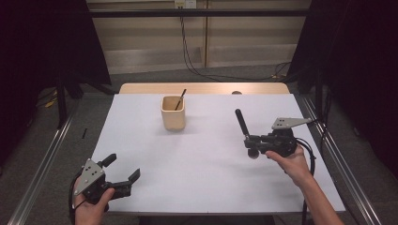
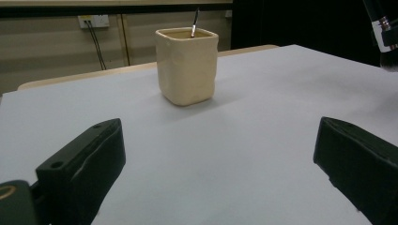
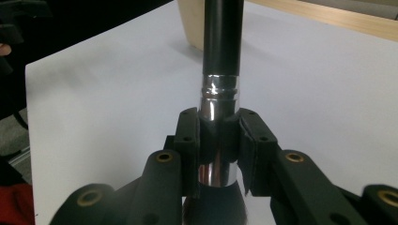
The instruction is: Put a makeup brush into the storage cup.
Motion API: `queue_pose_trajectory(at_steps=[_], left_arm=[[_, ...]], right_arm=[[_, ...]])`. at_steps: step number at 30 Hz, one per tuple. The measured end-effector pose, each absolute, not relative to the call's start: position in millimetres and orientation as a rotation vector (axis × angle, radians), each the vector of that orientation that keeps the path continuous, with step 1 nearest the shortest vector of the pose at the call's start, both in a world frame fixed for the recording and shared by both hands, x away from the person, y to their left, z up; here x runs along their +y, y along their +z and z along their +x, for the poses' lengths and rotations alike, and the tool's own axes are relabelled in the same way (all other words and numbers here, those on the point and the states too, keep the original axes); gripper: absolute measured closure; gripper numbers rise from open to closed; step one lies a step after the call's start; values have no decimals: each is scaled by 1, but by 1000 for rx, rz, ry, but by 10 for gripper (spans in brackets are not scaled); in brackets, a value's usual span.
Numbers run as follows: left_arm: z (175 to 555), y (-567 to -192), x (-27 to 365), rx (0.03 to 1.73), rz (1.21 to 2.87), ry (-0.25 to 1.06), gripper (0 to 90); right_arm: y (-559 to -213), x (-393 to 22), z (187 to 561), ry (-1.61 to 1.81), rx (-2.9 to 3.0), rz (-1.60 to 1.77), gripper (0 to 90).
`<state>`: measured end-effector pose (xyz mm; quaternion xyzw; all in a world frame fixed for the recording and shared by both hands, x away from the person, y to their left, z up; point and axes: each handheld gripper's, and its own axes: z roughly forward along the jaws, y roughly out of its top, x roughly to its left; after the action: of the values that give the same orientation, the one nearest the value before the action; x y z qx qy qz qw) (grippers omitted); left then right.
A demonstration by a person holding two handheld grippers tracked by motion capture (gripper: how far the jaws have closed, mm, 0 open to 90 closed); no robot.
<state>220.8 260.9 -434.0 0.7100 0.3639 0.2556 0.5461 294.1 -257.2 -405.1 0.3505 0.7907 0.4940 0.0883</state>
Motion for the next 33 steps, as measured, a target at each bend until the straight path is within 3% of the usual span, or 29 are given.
queue_pose_trajectory(at_steps=[16,29,33], left_arm=[[224,-428,241,791,1723,544,25],[228,-415,207,684,1789,529,26],[235,-411,194,646,1826,472,26]], right_arm=[[-405,-219,292,1478,2481,900,716],[-403,-196,284,1483,2587,792,716],[-404,-188,282,1461,2631,746,715]])
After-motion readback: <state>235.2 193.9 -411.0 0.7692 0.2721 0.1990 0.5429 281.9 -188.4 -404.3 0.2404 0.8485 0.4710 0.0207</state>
